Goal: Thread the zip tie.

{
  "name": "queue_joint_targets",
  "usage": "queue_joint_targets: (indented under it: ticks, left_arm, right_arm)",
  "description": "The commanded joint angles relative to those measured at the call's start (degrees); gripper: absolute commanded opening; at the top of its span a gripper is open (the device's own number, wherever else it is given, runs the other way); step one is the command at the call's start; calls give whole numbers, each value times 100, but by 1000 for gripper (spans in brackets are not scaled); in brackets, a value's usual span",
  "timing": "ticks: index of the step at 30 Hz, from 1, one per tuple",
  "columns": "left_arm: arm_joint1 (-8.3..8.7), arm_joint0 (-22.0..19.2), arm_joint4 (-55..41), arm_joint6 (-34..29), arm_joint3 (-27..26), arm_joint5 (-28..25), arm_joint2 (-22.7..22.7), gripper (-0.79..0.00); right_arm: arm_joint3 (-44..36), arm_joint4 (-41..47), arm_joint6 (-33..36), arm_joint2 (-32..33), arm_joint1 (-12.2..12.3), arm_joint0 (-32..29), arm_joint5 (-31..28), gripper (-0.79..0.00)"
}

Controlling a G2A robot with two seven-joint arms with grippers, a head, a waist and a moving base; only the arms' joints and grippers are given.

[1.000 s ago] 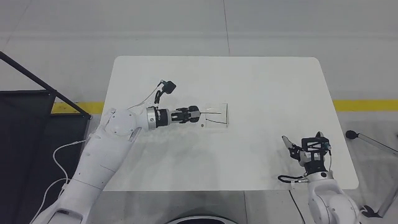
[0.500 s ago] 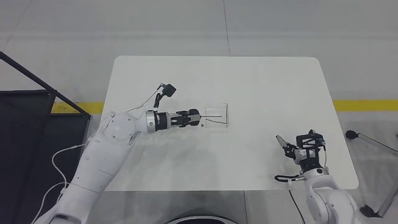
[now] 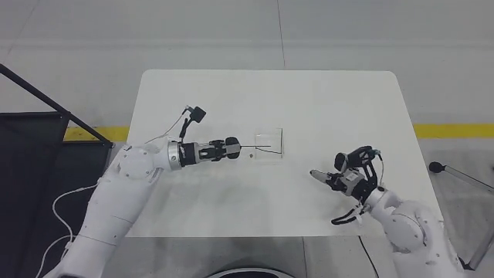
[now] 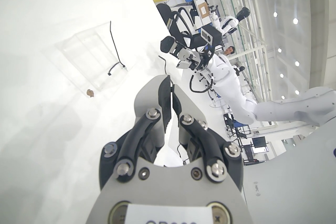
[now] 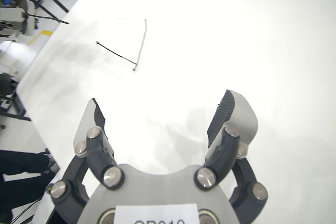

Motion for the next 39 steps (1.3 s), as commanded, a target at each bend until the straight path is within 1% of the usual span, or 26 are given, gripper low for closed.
queue_joint_targets:
  ticks: [1, 6, 9, 10, 11, 21, 25, 27, 34, 39]
  left_arm:
    - [17, -5, -50, -78, 19, -49, -12, -785]
    - [40, -3, -137, -158, 41, -155, 28, -785]
    - [52, -5, -160, -192, 43, -222, 58, -785]
    - [59, -6, -113, -171, 52, -215, 55, -785]
    - [68, 3, -45, -132, 49, -182, 46, -785]
    - [80, 24, 34, -99, 25, -144, 29, -785]
    - [83, 72, 100, 35, -129, 54, 97, -785]
    - [86, 89, 20, 33, -183, 3, 117, -785]
    - [121, 96, -257, -241, -231, -212, 167, -785]
    - [133, 34, -439, -431, -198, -295, 257, -785]
  right_arm:
    - [74, 537, 342, -35, 18, 151, -261, 0]
    - [140, 1607, 1128, -187, 65, 425, -584, 0]
    - [150, 2416, 1661, -360, 93, 577, -745, 0]
    - [177, 2673, 1917, -376, 114, 670, -797, 0]
    - [208, 2783, 2022, -329, 131, 728, -783, 0]
    - [208, 2783, 2022, -329, 131, 728, -783, 0]
    - [257, 2886, 2028, -511, 127, 789, -666, 0]
    - [449, 3314, 2197, -736, 114, 960, -638, 0]
    - [1591, 5275, 3416, -1513, 63, 1982, -749, 0]
    - [2096, 5926, 3600, -2069, 49, 2532, -565, 0]
